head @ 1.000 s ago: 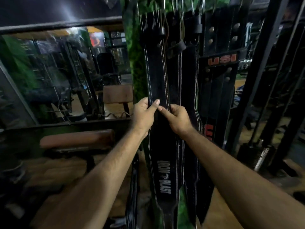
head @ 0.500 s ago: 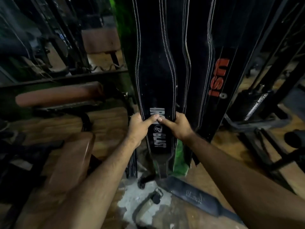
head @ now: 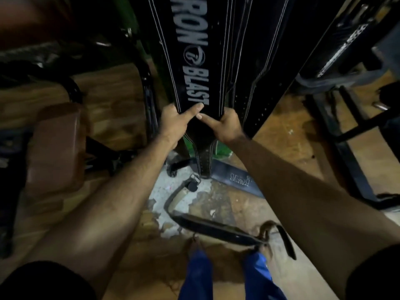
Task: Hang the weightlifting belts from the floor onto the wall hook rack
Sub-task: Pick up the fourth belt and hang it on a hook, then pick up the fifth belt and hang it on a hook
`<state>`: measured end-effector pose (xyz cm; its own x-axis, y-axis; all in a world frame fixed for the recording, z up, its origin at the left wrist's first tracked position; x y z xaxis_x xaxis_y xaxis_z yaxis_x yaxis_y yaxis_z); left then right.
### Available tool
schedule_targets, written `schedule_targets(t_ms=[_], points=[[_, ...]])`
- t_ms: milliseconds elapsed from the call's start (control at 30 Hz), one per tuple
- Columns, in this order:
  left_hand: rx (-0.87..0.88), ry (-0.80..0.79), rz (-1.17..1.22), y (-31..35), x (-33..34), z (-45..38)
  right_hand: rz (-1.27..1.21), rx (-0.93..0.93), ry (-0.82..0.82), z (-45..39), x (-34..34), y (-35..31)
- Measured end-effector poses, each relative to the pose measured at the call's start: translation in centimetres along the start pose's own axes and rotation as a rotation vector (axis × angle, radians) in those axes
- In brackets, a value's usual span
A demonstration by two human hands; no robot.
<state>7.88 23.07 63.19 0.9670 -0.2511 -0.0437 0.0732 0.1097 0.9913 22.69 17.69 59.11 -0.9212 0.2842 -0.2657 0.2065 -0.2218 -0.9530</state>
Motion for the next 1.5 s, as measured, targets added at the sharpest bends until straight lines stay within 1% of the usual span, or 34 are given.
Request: schedule_targets(t_ms=[67,167,267,333,433,467,500,533,600,700,800,867,933,1067,1167,1233,1333,1500], points=[[-0.023,0.015,-0.029,-2.4,0.2,0.5,0.093,0.04,-0.004,0.5,0.2,2.2],[-0.041,0.063,-0.049,-5.3,0.4,1.2,0.137,0.064,0.005,0.8,0.1,4.5],[-0.085,0.057,-0.038,-7.6,1.5,1.9,0.146,0.127,-0.028,1.4,0.1,6.9],[-0.129,0.074,-0.057,-10.1,2.3,2.4,0.077,0.186,-0.026,2.3,0.6,9.4],[-0.212,0.161,-0.131,-15.8,2.6,4.1,-0.109,0.315,0.09,4.8,1.1,14.8],[-0.27,0.195,-0.149,-18.2,2.5,5.1,-0.123,0.354,0.155,5.8,0.9,16.9],[-0.327,0.213,-0.155,-20.5,2.4,6.2,-0.086,0.403,0.214,7.3,0.5,18.8],[-0.382,0.202,-0.167,-22.8,2.4,7.1,-0.037,0.454,0.234,8.7,0.4,20.9],[-0.493,0.131,-0.209,-28.4,3.0,9.1,0.036,0.516,0.174,11.2,0.6,25.6],[-0.595,0.082,-0.19,-35.4,2.9,11.3,0.072,0.595,0.107,13.9,0.6,29.6],[-0.689,0.025,-0.219,-37.9,4.8,14.2,0.098,0.667,0.022,15.6,1.3,33.7],[-0.718,0.038,-0.186,-39.6,5.9,15.9,0.201,0.665,-0.1,16.6,2.3,36.6],[-0.739,0.105,-0.128,-42.8,6.1,17.2,0.325,0.616,-0.211,17.1,3.3,39.1],[-0.839,0.177,-0.07,-50.6,6.0,20.1,0.462,0.596,-0.292,17.7,5.1,45.5],[-0.911,0.158,-0.072,-56.3,6.1,21.8,0.5,0.619,-0.341,18.3,6.4,50.6],[-0.934,0.128,-0.057,-59.9,6.5,22.0,0.489,0.612,-0.299,18.0,6.9,53.6],[-0.9,0.069,-0.042,-63.9,7.5,20.1,0.51,0.596,-0.187,16.3,7.2,57.5],[-0.861,0.048,0.006,-68.4,10.3,14.2,0.538,0.577,-0.129,11.8,7.8,63.0]])
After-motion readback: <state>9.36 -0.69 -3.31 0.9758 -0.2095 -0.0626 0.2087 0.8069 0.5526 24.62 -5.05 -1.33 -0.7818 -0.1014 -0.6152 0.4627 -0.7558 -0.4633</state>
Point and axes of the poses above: each hand's wrist, its own z-axis away from the middle knuckle, its own x-axis out of the palm, y = z × x, the point moved 7 cm from there along -z, towards the middle knuckle, and after that the axes turned 8 degrees about z, right-handed, at the moved point
